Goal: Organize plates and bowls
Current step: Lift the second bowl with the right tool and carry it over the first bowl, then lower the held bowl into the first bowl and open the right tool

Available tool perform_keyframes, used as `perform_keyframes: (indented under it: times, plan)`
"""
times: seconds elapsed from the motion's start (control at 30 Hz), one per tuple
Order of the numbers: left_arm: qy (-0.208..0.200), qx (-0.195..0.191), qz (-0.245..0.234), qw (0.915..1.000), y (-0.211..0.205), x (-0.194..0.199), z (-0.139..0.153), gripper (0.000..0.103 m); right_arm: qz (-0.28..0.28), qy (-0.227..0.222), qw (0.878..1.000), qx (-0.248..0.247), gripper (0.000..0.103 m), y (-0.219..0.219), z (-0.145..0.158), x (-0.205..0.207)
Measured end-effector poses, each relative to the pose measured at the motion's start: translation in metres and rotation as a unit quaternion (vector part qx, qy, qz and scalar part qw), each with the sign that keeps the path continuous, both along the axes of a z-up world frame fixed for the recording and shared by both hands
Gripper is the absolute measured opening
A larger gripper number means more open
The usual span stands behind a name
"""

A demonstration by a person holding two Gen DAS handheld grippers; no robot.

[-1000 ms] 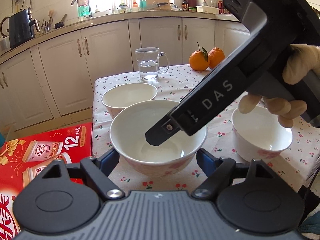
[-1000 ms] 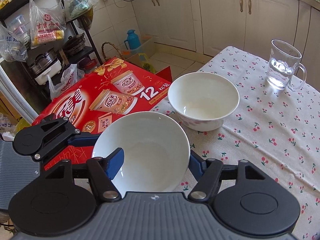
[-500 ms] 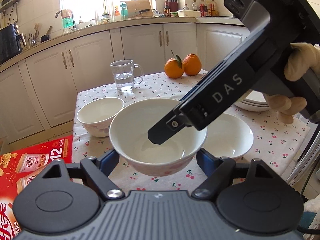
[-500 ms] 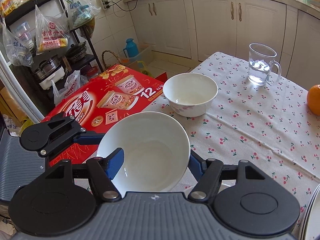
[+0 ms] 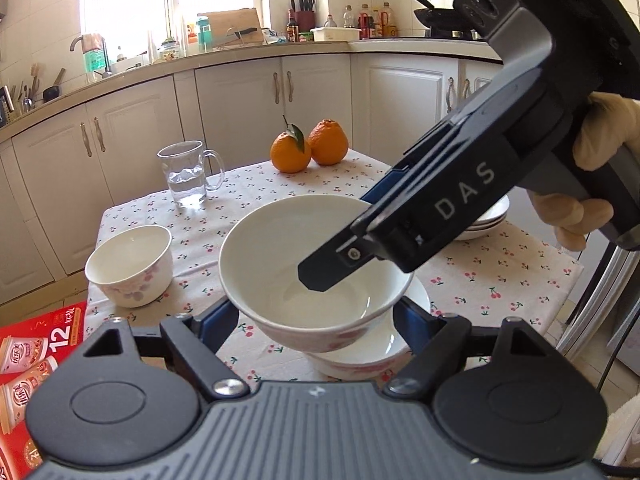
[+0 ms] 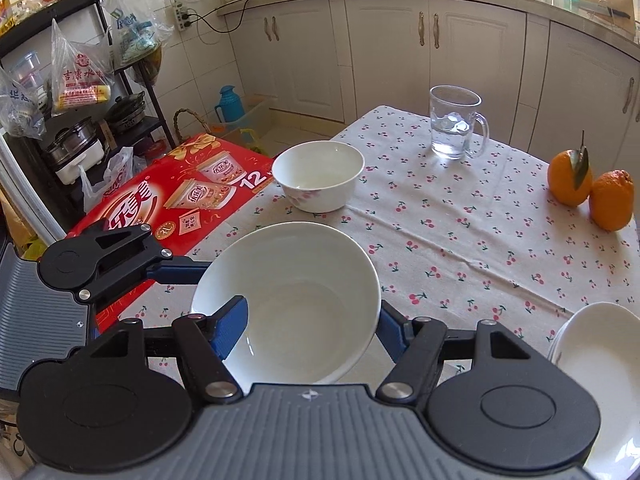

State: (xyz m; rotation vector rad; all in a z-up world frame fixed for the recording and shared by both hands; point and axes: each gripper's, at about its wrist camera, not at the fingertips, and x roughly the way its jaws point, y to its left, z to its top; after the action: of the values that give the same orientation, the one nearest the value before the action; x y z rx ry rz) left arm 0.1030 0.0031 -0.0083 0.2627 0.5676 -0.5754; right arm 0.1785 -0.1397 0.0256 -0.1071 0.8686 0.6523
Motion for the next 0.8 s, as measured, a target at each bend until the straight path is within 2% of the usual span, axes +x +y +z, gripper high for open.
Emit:
perform_keyframes:
  times: [0.27,0.8]
  plan:
    - [0.020,0.009,-0.016,0.9996,-0.016,0.005,-0.011,0.084,-0.020,0.014,1.000,-0.001,0.074,-0.020,-0.013,-0.002]
    - [0.038,0.017,-0.020,0.9989,-0.022,0.009,-0.020,0.084,-0.027,0.029,0.999,-0.004,0.074,-0.027,-0.029,0.001]
